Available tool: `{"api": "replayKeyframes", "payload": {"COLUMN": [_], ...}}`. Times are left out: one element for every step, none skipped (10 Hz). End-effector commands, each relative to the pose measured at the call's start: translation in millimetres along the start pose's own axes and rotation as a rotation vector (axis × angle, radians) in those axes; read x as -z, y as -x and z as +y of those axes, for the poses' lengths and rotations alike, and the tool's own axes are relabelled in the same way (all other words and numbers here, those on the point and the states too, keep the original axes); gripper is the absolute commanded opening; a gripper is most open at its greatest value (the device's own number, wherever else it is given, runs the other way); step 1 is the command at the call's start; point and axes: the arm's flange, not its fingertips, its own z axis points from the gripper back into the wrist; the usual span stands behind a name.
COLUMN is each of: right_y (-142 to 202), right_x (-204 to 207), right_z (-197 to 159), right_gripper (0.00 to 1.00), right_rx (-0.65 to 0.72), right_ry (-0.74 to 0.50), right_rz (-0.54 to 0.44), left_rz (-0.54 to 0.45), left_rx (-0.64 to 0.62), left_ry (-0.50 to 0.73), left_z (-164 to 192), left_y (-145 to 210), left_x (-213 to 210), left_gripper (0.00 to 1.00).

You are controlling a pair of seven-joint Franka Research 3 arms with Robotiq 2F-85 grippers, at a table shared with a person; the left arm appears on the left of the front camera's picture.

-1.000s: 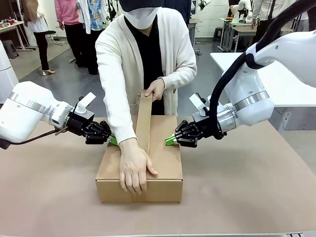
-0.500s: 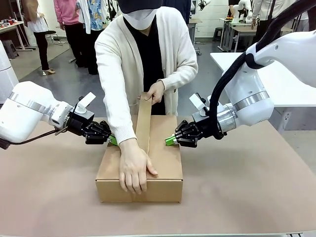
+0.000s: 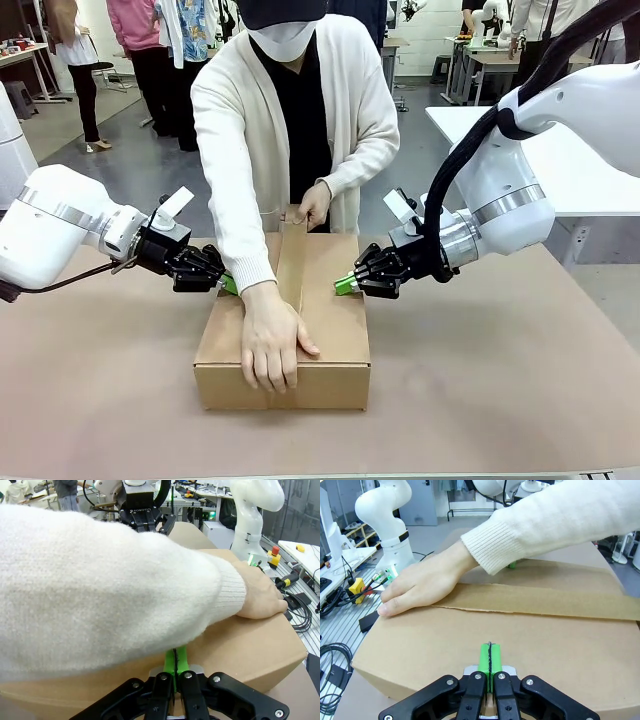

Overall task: Wrap the clocks to prevent damage.
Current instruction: After the human seals the box with tape, release both hands from the side flaps of the Package Box.

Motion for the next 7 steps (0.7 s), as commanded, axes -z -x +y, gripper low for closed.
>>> {"api": "replayKeyframes", "payload": {"right_y": [3.0,3.0,3.0,3.0,3.0,3.0,3.0], "right_x": [1.8,1.8,1.8,1.8,1.8,1.8,1.8], "right_z": [0.4,0.4,0.4,0.4,0.4,0.4,0.4], "right_gripper": [0.01,0.01,0.01,0.01,0.01,0.01,0.01], "right_rx": [0.012,0.012,0.012,0.012,0.012,0.012,0.012], "right_ry": [0.013,0.013,0.013,0.013,0.013,0.013,0.013], "right_rz": [-0.001,-0.001,-0.001,-0.001,-0.001,-0.001,-0.001], "left_rz": [0.008,0.008,0.008,0.008,0.008,0.008,0.008], "left_rx": [-0.005,-0.005,-0.005,-0.005,-0.005,-0.005,-0.005], "left_ry": [-0.007,-0.007,-0.007,-0.007,-0.007,-0.007,-0.007], "left_z": [0.2,0.2,0.2,0.2,0.2,0.2,0.2], "left_y": [4.2,4.2,4.2,4.2,4.2,4.2,4.2], "left_x": [2.2,2.2,2.2,2.2,2.2,2.2,2.2], "left_gripper": [0.00,0.00,0.00,0.00,0.00,0.00,0.00]}}
